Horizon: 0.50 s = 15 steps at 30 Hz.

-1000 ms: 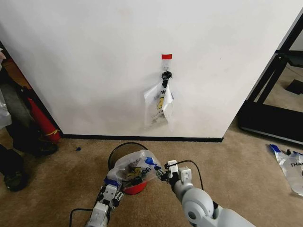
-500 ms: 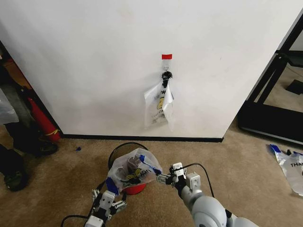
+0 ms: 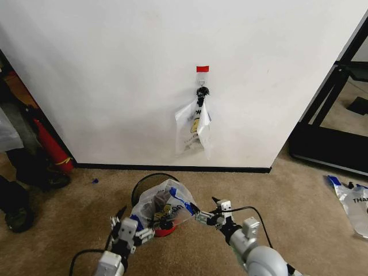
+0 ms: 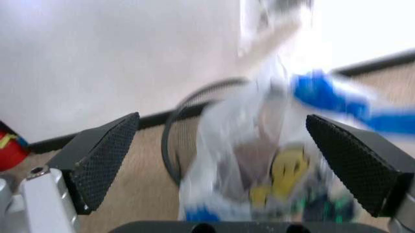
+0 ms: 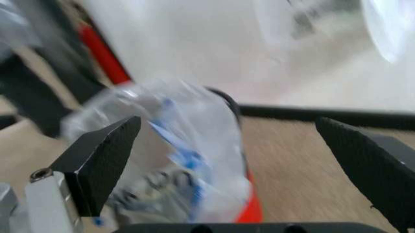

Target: Pick up the garbage bag from the wall and place it over the trash bin.

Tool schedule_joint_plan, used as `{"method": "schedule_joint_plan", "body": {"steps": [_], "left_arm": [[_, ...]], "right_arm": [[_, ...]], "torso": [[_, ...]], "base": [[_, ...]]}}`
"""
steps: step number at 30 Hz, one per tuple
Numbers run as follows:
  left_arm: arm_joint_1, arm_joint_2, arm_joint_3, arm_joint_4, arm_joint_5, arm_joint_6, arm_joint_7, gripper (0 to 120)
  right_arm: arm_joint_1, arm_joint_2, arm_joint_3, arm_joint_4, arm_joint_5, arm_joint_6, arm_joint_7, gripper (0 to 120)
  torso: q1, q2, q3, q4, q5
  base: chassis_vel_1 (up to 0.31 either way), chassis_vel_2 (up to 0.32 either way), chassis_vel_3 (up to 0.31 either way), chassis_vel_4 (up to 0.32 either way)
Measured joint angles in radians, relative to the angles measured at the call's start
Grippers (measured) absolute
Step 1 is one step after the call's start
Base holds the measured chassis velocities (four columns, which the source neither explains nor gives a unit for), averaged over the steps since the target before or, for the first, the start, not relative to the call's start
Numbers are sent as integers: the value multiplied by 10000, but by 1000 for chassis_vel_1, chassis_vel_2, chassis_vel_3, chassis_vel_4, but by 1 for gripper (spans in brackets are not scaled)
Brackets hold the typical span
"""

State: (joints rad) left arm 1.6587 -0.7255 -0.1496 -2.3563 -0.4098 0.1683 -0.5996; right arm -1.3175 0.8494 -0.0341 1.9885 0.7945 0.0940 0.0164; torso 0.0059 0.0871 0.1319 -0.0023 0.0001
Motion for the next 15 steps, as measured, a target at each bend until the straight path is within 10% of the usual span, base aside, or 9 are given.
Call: {"method": "schedule_joint_plan", "body": {"steps": [7, 15], "left_arm": [[-1423, 379, -484, -86, -1899, 409, 244, 100], [-6192, 1555, 81, 1957, -6491, 2137, 1561, 100]], "right_arm": [[-742, 41, 1074, -142, 105, 976, -1872, 100], [-1760, 503, 2446, 489, 332, 865, -1591, 100]], "torso": [[0, 0, 0, 4, -2], [1, 0, 2, -3, -3]], "base": [[0, 0, 0, 0], [0, 0, 0, 0]]}}
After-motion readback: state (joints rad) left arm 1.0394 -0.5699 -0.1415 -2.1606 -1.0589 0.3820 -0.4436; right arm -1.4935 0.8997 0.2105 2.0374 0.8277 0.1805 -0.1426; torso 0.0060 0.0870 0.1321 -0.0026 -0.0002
